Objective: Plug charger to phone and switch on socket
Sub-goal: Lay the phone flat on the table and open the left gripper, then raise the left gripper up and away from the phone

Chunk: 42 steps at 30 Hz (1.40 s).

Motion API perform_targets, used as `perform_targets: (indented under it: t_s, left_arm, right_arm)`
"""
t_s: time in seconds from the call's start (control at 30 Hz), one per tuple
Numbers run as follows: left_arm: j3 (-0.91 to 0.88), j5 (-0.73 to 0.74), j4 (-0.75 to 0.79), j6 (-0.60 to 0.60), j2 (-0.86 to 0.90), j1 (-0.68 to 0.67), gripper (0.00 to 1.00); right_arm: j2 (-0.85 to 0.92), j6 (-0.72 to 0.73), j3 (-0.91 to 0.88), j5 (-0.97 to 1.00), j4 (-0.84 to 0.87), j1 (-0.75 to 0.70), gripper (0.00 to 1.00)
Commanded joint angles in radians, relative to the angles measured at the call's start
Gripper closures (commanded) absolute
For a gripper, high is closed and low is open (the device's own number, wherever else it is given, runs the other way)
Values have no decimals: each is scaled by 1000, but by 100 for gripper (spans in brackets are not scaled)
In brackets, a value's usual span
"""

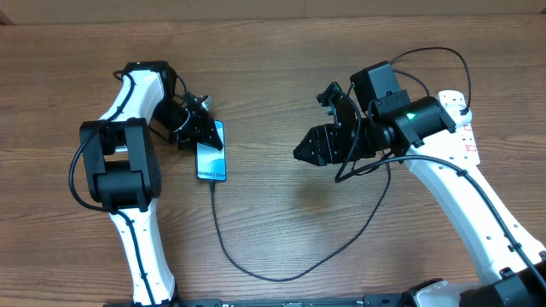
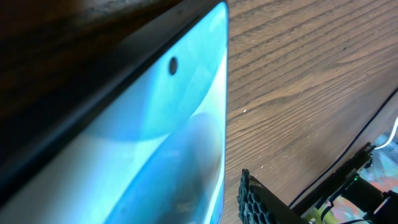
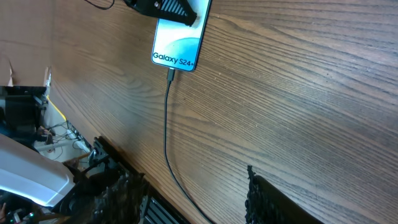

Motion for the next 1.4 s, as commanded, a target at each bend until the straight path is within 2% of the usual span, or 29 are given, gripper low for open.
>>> perform_targets:
  t_s: [0.0,0.57,0.87,1.13,1.37]
  left_arm:
    - [-10,-153,19,-4,11,6,53]
    - [-10,-230,53,-69,11,6,48]
    - [27,-306,50,-175,-16,6,45]
    - [230,-314,-16,-183,-166,7,42]
    - [407,-314,-109,-183,-307,6,45]
  right_arm:
    - [-12,-8,18,6,-1,0,44]
    - [-12,-27,18,6,-7,0,44]
    - [-12,-27,18,7,-7,0,44]
    - [-12,-30,18,11,-11,0,45]
    - [-12,-30,18,56,-10,0,45]
